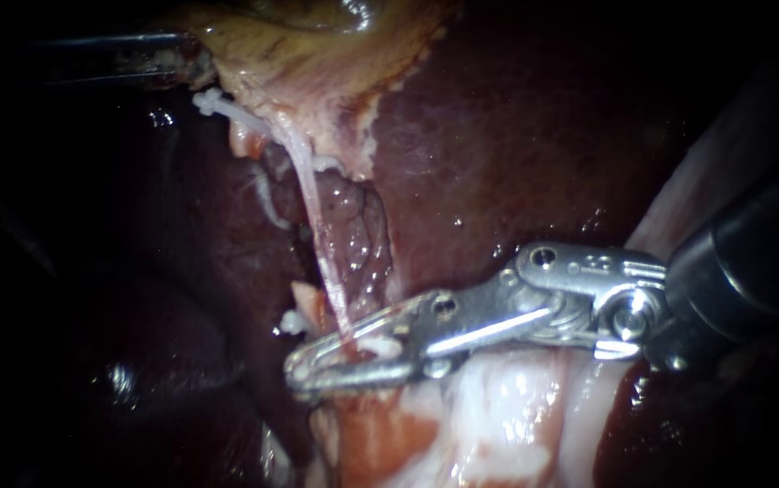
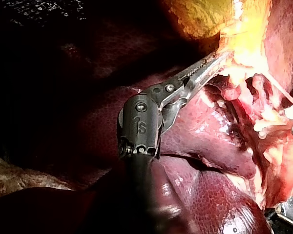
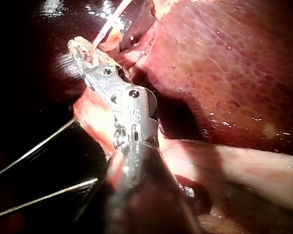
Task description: Clipping first clip right tube
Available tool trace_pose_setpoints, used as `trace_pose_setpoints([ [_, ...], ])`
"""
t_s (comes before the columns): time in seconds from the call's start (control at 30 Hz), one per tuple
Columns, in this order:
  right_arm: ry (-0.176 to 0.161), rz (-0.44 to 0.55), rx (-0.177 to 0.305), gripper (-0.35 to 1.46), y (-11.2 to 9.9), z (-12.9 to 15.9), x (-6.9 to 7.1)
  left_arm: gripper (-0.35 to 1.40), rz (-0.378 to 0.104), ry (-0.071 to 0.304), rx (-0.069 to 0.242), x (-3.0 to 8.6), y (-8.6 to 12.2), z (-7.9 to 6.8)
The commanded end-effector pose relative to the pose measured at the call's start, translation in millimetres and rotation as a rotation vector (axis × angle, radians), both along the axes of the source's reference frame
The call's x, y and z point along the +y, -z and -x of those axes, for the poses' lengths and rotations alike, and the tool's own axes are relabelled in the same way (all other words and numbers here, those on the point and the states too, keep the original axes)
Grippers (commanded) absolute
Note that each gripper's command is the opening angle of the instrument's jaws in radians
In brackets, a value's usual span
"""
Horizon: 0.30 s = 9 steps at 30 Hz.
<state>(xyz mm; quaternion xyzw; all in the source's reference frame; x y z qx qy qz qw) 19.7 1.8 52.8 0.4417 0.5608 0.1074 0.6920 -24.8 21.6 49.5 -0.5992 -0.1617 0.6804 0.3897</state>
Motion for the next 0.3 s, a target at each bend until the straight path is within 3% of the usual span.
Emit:
trace_pose_setpoints([
  [0.03,0.001,0.001,0.001,-0.35,-0.1,0.0,0.0,-0.35,0.000,-0.002,-0.001,0.0,0.0,0.0],
  [0.3,0.006,0.002,-0.012,-0.35,-0.6,0.0,0.3,-0.35,0.000,-0.004,-0.003,0.0,0.0,0.1],
])
